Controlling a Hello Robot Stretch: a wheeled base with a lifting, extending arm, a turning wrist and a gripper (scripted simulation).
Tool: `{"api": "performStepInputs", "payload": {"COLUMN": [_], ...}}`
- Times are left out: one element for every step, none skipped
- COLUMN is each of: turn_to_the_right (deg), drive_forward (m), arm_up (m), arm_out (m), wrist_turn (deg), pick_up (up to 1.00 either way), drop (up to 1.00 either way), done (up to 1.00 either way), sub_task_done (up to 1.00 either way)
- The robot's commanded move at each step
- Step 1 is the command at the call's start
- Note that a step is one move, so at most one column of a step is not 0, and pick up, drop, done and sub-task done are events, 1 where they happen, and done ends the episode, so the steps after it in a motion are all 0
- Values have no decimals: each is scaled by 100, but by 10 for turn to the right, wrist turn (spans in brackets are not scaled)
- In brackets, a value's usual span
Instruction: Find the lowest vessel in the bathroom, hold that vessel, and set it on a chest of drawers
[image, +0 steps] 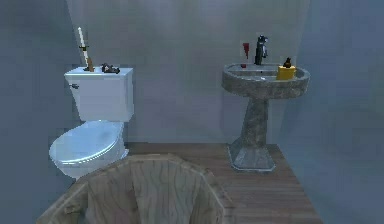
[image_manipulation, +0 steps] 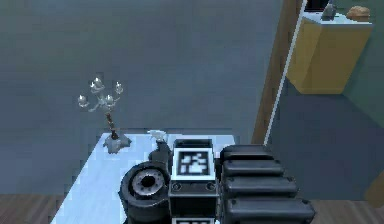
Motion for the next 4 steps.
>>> {"api": "performStepInputs", "payload": {"turn_to_the_right": [0,0,0,0], "drive_forward": [0,0,0,0], "arm_up": [0,0,0,0], "arm_out": [28,0,0,0], "wrist_turn": [0,450,450,300], "pick_up": [0,0,0,0], "drop": [0,0,0,0], "done": [0,0,0,0], "sub_task_done": [0,0,0,0]}}
